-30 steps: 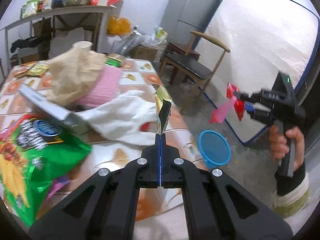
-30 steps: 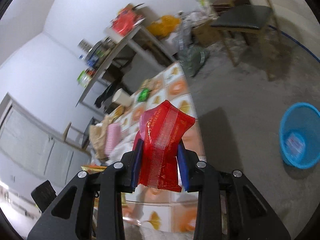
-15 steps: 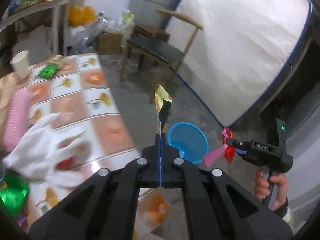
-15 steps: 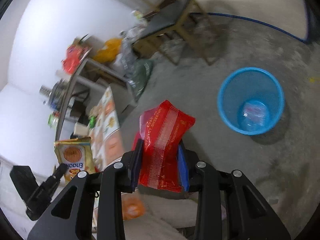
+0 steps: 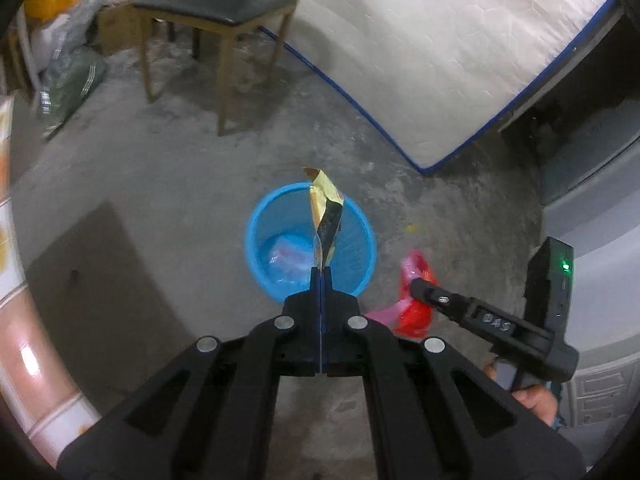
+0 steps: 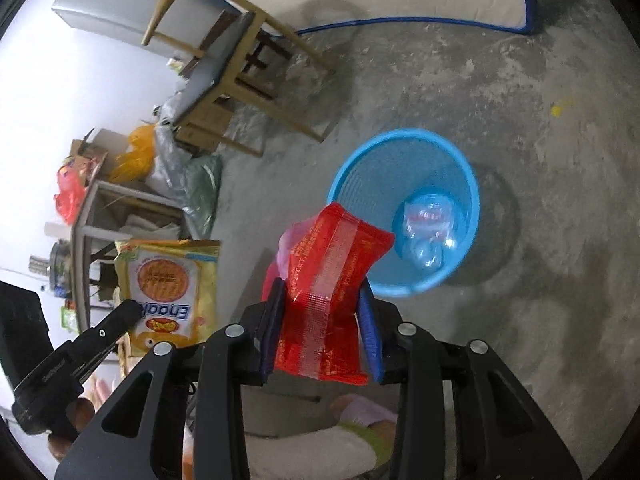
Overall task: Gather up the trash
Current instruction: 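Carry both items over the blue wastebasket and open both tools to drop them, then move both tools back toward the table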
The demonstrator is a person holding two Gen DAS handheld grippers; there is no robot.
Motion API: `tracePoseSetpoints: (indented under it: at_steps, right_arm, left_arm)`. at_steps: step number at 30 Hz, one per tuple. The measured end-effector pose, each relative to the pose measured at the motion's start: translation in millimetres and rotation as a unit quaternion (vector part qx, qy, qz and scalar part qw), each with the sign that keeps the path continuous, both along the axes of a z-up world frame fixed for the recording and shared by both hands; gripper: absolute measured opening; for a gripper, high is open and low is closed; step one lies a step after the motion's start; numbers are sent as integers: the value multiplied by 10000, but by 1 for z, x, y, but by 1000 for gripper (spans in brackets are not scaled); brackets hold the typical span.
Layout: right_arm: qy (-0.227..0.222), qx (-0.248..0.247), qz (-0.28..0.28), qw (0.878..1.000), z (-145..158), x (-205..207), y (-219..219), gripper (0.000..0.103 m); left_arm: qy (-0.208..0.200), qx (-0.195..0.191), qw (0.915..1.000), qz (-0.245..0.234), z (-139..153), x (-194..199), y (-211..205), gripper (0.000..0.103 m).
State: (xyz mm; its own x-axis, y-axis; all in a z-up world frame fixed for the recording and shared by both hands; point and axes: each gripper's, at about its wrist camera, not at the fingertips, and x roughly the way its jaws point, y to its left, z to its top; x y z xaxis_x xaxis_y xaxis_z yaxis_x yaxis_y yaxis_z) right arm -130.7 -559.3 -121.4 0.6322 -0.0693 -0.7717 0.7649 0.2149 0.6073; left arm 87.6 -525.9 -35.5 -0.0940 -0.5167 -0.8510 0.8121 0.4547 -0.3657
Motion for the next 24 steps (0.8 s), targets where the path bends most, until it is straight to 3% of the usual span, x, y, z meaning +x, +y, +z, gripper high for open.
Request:
tracePoseSetpoints:
  at_steps: [2,3,5,6,10,15,21,24]
  right_arm:
    - [106,-33,-86,9999,-4,7,-20,57]
    - [99,-123,-109,9998,-8,13,-36,59]
    - [354,-421,-320,9980,-11,17,-52,65]
    - [450,-522,-394,9968,-12,17,-57,65]
    - [408,-588,-691,9950,-22,1,-58,65]
    - [324,-751,-728,9940,-20,-29,-39,65]
    - [209,-1202,-572,9909,14,-58,-10,65]
    - [127,-1501,-346,9880,42,-63,10,66]
  left_arm:
    - [76,35,10000,5,-11,1,-27,1]
    - [-24,128,9999,50,-16,1,-42,5]
    - [-291,144,9993,159,-18,2,-60,35]
    - [-312,81,9993,209,-18,2,-62,38]
    - [-33,-212,9996,177,-18,-2,-55,39]
    - [-95,-401,9987,288,-6,5,-38,39]
    - [-360,-615,9974,87,29,-4,-1,39]
    - [-702,-846,9939,0,59,-15,37,45]
